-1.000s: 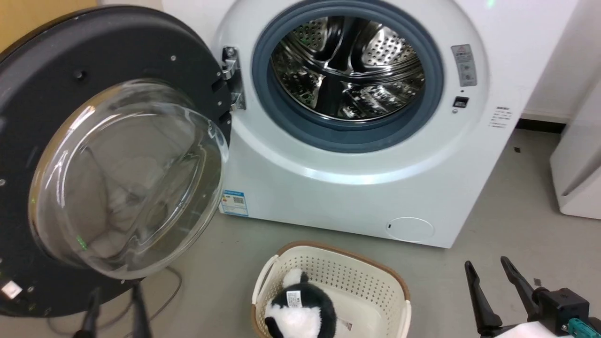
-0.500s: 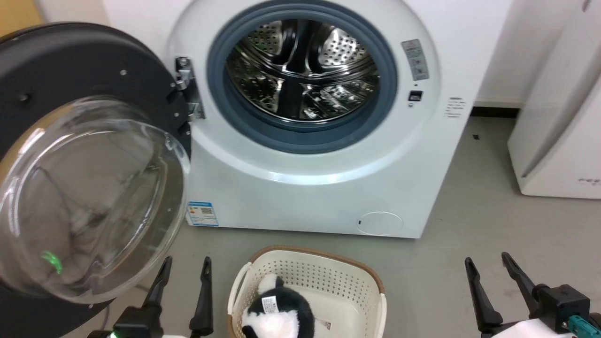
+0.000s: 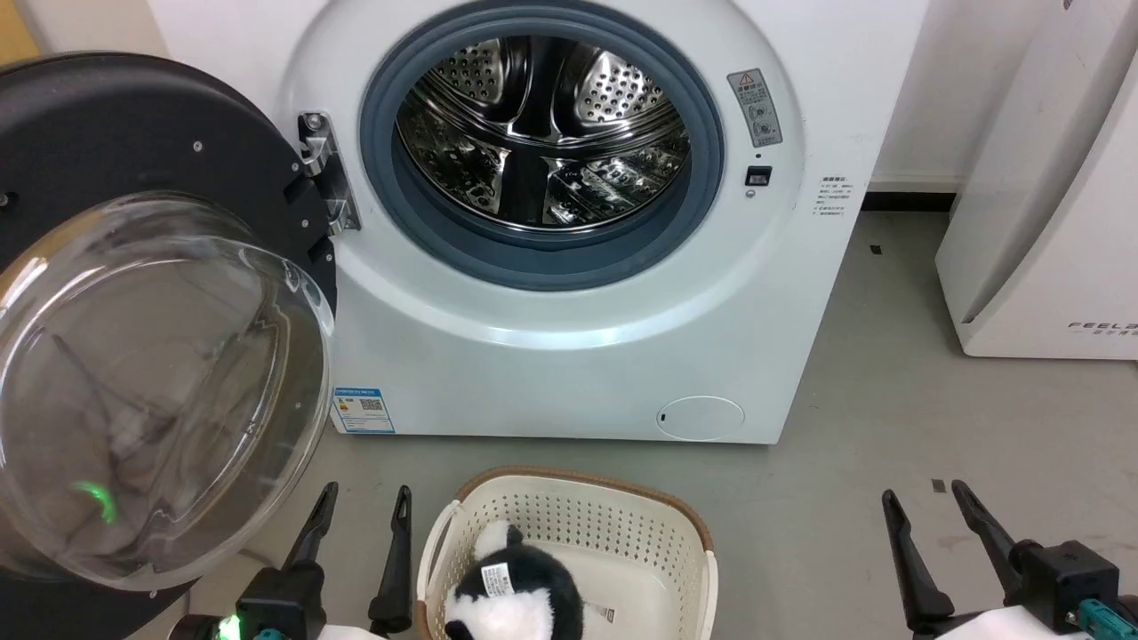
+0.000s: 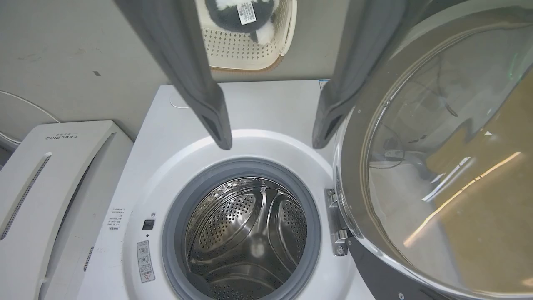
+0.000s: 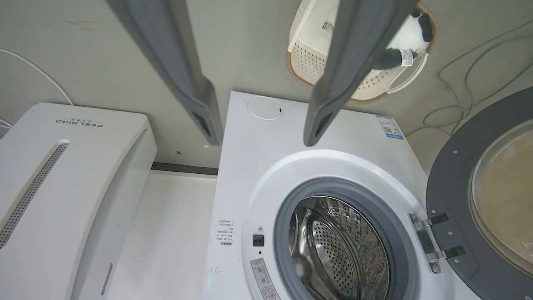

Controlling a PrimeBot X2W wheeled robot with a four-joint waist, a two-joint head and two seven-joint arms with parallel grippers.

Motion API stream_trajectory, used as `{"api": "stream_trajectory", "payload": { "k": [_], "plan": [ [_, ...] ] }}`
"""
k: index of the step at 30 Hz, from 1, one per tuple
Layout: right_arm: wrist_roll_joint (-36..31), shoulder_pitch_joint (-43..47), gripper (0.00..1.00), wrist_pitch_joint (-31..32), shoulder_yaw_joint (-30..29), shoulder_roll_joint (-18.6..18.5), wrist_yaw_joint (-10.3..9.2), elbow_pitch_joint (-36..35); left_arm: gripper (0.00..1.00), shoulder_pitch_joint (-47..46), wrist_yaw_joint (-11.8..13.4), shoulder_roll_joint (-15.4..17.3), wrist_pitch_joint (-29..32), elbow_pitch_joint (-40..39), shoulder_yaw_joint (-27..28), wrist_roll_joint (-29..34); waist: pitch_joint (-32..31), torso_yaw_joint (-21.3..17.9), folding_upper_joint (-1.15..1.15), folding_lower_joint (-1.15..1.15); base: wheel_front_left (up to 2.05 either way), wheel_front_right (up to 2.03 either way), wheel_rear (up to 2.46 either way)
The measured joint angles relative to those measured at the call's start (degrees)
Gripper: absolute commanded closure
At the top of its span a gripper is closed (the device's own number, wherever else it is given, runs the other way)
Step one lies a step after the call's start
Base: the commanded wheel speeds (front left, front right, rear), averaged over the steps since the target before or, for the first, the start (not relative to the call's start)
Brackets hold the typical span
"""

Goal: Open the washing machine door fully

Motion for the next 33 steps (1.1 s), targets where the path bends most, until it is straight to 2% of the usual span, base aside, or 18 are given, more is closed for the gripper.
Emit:
{"api": "stream_trajectory", "payload": {
  "k": [6, 7, 33],
  "plan": [
    [0.0, 0.0, 0.00, 0.0, 0.0, 0.0, 0.00, 0.1, 0.00, 0.0, 0.0, 0.0, 0.3, 0.2, -0.1, -0.7, -0.1, 0.1, 0.00, 0.00, 0.00, 0.00, 0.00],
    [0.0, 0.0, 1.00, 0.0, 0.0, 0.0, 0.00, 0.1, 1.00, 0.0, 0.0, 0.0, 0.3, 0.2, -0.2, -0.7, -0.1, 0.1, 0.00, 0.00, 0.00, 0.00, 0.00],
    [-0.3, -0.6, 1.00, 0.4, 0.6, 0.0, 0.00, 0.4, 1.00, -0.2, -1.0, -1.3, 1.9, 0.3, 1.7, 0.7, 0.2, -0.3, 0.00, 0.00, 0.00, 0.00, 0.00]
  ]
}}
